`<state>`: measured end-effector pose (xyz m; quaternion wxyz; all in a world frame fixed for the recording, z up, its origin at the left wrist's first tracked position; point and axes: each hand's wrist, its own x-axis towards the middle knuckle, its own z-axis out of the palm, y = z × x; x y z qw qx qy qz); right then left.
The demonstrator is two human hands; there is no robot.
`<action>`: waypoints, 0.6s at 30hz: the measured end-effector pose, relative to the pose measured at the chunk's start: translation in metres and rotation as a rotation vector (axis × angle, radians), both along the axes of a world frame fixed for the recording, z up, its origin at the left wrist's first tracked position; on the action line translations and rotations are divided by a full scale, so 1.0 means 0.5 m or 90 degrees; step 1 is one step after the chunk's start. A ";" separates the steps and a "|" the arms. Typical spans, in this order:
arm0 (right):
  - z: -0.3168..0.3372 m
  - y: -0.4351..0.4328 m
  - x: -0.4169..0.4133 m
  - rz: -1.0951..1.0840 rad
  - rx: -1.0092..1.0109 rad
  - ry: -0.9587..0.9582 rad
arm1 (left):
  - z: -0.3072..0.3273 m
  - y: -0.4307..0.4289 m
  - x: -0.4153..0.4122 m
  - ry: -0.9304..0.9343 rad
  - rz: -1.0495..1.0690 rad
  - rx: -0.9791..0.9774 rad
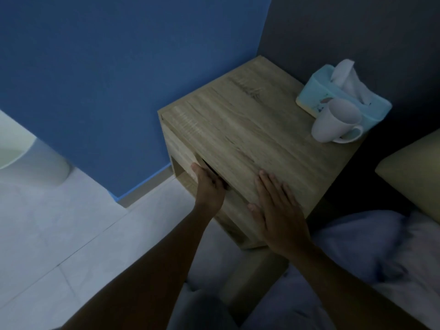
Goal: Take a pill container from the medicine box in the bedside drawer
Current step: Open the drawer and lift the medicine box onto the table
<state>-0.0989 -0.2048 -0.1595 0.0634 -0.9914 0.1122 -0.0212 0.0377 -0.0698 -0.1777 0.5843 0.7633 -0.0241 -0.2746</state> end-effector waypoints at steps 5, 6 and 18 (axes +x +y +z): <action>0.001 0.000 -0.002 -0.004 -0.001 0.001 | -0.011 0.057 -0.019 0.006 0.004 -0.024; 0.001 0.001 -0.002 -0.004 0.000 0.003 | -0.014 0.073 -0.023 0.010 0.004 -0.032; 0.002 0.005 -0.006 -0.010 -0.004 -0.023 | -0.016 0.232 -0.077 0.035 0.013 -0.012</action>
